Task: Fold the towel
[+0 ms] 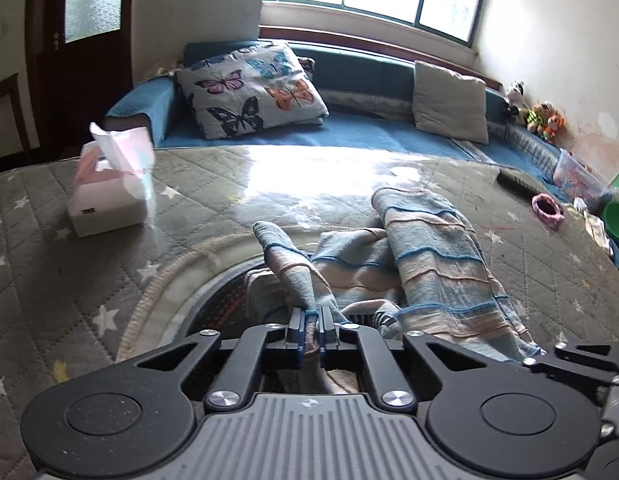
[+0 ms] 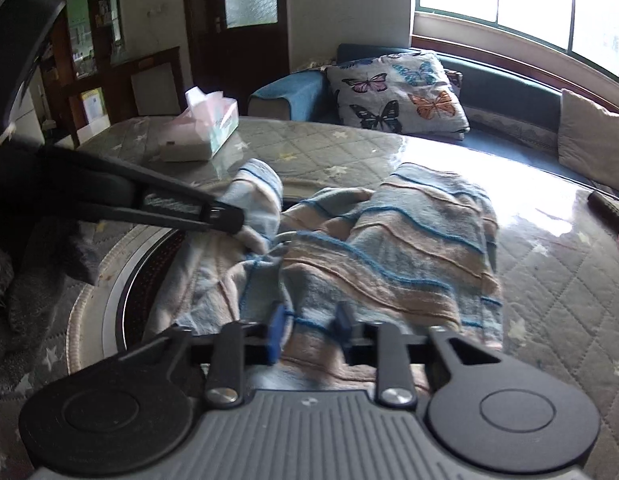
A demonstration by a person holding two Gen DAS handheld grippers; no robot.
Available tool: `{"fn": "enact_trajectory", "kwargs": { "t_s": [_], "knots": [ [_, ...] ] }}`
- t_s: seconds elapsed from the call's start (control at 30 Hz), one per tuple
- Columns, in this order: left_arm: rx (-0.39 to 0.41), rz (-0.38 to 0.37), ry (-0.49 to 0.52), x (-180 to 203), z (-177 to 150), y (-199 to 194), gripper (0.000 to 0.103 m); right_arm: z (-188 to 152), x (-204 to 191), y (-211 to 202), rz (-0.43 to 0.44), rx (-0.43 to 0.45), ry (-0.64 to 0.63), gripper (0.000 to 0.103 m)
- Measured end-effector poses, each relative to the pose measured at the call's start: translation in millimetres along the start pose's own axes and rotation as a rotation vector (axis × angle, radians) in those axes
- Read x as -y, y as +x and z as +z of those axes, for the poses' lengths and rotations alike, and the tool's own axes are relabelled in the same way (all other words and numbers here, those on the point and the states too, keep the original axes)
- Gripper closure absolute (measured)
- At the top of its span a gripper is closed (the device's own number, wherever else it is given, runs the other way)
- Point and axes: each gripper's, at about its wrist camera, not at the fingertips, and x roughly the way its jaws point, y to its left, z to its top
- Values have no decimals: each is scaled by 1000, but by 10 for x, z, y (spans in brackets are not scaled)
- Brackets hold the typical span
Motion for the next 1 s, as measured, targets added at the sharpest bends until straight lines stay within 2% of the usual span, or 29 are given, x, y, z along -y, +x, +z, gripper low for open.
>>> {"fn": "enact_trajectory", "kwargs": {
  "t_s": [0.17, 0.37, 0.5, 0.73, 0.9, 1.0],
  "knots": [
    [53, 25, -22, -101, -75, -288, 98, -44, 106, -289, -34, 56, 22, 97],
    [109, 71, -60, -315, -223, -724, 99, -149, 330, -677, -94, 117, 69, 98],
    [125, 104, -108, -503, -387, -1009, 99, -278, 583, -1013, -163, 161, 120, 98],
    [99, 151, -155, -726, -742, -1437, 100, -640, 964, -1474, -256, 191, 222, 98],
    [66, 150, -163, -786, -1008, -1737, 100, -976, 1135, -1772, -293, 189, 283, 99],
    [23, 124, -153, -810, -1195, -1916, 100, -1180, 1167, -1904, -301, 159, 296, 99]
  ]
}}
